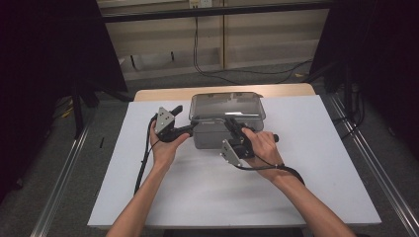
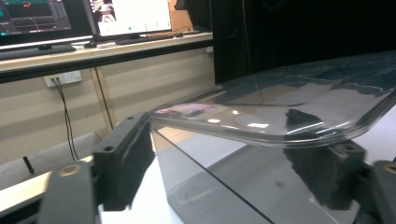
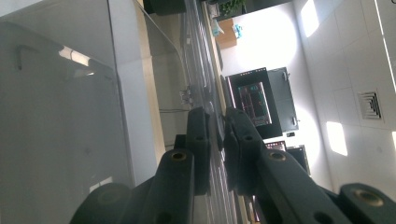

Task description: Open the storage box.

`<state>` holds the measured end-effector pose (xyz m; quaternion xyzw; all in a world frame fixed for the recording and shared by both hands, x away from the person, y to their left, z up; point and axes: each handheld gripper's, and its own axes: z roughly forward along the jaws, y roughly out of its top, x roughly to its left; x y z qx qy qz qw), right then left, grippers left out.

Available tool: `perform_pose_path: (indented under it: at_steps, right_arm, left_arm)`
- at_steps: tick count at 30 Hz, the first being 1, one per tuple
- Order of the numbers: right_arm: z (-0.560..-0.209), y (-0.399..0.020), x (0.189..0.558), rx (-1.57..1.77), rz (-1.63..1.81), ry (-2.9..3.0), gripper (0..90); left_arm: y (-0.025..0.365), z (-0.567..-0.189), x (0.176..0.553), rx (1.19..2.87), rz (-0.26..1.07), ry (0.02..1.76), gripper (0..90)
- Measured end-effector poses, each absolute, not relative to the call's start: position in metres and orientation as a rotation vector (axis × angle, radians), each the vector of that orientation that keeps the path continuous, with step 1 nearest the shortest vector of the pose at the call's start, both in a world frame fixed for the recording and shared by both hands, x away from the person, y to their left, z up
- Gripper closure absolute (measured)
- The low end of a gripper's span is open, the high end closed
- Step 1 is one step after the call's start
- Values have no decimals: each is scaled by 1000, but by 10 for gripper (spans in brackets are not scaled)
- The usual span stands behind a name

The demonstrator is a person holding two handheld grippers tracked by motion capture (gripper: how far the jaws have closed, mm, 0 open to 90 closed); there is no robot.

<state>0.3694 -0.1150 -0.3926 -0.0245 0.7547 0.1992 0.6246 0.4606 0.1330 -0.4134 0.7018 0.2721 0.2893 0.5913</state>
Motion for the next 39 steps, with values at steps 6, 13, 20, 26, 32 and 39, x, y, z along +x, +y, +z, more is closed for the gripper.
perform_pose_path:
  at_steps: [6, 13, 20, 26, 32, 39]
  right_arm:
    - [-394, -117, 370, -25, 500, 1742, 784]
    - [-386, -130, 379, 115, 670, 1769, 488]
    - [-382, -154, 387, 291, 824, 1803, 294]
    - [-382, -177, 398, 465, 983, 1818, 293]
    - [-386, -192, 402, 551, 1052, 1820, 269]
    - [-387, -204, 407, 620, 1121, 1820, 268]
  left_arm:
    - [134, -413, 461, 1645, 704, 616, 304]
    - [135, -409, 462, 1630, 691, 609, 349]
    - [133, -407, 463, 1629, 690, 597, 388]
    - [131, -406, 464, 1637, 688, 587, 422]
    - [128, -406, 463, 1641, 686, 578, 446]
    - [129, -405, 463, 1652, 693, 567, 485]
